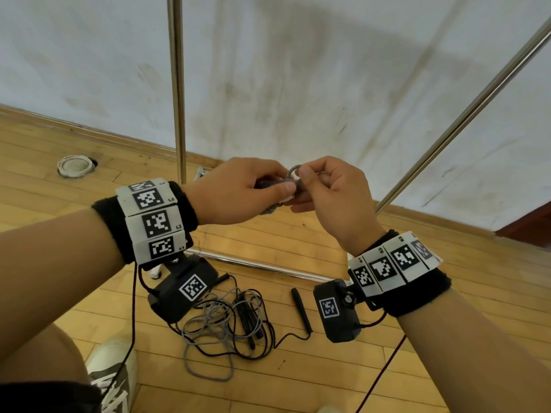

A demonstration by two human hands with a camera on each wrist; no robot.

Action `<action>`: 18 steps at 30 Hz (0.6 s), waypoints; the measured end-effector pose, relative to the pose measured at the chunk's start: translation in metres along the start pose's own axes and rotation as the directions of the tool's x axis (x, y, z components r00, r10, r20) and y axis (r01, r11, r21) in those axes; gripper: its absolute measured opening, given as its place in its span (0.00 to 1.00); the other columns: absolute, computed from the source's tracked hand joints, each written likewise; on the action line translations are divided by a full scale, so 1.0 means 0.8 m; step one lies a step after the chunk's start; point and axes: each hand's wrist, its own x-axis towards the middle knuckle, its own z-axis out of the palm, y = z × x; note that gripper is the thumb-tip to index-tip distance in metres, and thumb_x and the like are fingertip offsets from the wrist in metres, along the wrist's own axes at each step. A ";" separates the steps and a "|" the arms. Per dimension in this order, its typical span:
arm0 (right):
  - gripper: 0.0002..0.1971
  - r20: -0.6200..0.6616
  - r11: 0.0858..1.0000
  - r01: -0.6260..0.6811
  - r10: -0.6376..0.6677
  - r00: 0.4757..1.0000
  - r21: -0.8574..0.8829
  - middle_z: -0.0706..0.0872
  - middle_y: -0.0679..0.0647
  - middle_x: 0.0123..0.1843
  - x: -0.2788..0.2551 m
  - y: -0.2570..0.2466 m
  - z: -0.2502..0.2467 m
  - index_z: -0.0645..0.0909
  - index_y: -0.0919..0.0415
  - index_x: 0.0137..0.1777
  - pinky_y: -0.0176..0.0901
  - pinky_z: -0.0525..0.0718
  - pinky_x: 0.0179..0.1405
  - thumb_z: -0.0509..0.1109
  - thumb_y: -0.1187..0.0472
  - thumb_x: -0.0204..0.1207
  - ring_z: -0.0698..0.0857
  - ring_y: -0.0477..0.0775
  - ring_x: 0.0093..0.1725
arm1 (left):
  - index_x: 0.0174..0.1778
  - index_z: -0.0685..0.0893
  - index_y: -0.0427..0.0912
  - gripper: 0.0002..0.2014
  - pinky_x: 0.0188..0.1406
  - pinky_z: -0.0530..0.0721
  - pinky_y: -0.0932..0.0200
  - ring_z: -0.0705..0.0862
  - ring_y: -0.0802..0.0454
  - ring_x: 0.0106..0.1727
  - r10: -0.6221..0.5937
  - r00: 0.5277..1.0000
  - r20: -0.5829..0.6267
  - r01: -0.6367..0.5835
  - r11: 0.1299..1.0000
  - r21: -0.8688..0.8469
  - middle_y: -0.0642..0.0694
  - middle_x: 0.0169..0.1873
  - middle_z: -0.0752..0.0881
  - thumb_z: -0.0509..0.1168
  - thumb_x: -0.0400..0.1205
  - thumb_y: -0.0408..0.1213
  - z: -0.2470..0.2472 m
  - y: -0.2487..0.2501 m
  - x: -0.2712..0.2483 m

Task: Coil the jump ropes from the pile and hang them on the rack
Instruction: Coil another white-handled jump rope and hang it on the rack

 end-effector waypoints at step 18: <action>0.05 -0.062 0.949 0.197 -0.218 0.974 -0.245 0.90 0.47 0.39 0.005 -0.015 -0.014 0.84 0.55 0.46 0.44 0.89 0.42 0.69 0.63 0.82 0.90 0.44 0.35 | 0.43 0.92 0.58 0.12 0.31 0.77 0.76 0.86 0.68 0.41 -0.070 0.995 0.068 0.059 0.987 0.152 0.63 0.39 0.90 0.68 0.78 0.59 -0.008 -0.008 0.022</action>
